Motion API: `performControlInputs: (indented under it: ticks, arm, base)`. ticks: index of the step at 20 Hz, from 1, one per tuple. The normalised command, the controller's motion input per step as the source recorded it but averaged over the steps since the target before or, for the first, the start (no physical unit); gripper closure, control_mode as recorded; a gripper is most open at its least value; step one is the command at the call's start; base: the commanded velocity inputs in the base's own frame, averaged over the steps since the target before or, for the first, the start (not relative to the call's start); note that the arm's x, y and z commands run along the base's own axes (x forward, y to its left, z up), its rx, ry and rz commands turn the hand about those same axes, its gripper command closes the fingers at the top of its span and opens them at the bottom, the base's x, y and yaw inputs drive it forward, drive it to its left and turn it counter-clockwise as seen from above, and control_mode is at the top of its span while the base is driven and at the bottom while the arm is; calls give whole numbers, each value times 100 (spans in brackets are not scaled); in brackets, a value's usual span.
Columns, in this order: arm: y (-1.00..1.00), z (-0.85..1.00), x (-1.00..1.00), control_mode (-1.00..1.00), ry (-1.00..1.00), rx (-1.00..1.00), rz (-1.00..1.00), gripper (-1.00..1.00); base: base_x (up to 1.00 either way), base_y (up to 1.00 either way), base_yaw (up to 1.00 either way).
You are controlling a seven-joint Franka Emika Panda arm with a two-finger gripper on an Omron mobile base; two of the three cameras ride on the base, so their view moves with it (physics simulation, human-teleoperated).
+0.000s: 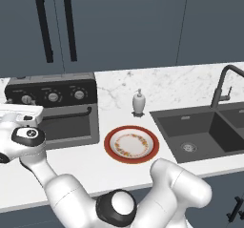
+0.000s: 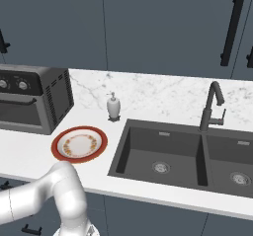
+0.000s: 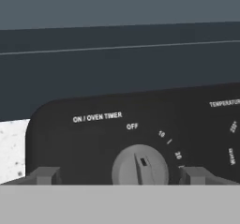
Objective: Pick up the kebab skewer and baguette bread, and place them inside the toaster oven. Close the toaster oven door and start by setting the timer.
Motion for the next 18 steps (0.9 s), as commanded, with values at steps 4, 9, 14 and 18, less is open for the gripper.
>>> performControlInputs:
  ticks: [4, 9, 14, 18]
  arm:
    - [-23, 0, 6, -100, 0, 2, 5, -100]
    - [-4, 0, 1, -100, 0, 1, 9, -100]
    - [0, 0, 11, -100, 0, 0, 10, -100]
    - [0, 0, 6, -100, 0, 0, 9, -100]
  base:
    - [0, 0, 0]
    - [0, 0, 0]
    - [0, 0, 0]
    - [0, 0, 0]
